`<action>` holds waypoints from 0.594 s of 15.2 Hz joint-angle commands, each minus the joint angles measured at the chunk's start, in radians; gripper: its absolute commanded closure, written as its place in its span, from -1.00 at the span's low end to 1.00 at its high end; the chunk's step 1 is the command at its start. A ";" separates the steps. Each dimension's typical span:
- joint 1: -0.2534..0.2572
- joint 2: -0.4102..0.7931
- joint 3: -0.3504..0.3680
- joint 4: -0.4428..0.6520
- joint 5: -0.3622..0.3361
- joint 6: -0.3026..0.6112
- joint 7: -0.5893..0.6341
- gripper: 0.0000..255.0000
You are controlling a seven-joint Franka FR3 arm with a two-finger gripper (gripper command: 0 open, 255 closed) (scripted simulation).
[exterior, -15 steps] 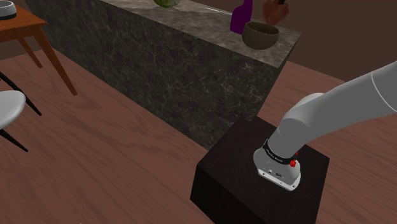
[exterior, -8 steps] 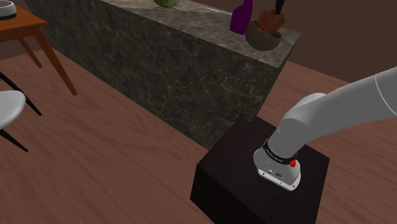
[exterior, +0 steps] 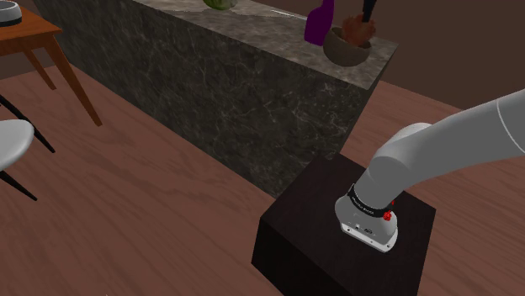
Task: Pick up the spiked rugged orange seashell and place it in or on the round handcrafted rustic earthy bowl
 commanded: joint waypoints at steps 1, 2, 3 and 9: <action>0.000 0.000 0.000 0.000 0.000 0.000 0.000 -1.00; 0.000 0.000 0.000 0.000 0.000 0.000 0.000 -1.00; 0.000 0.000 0.000 0.000 0.000 0.000 0.000 -1.00; 0.007 0.034 0.029 0.124 0.014 -0.095 -0.010 -1.00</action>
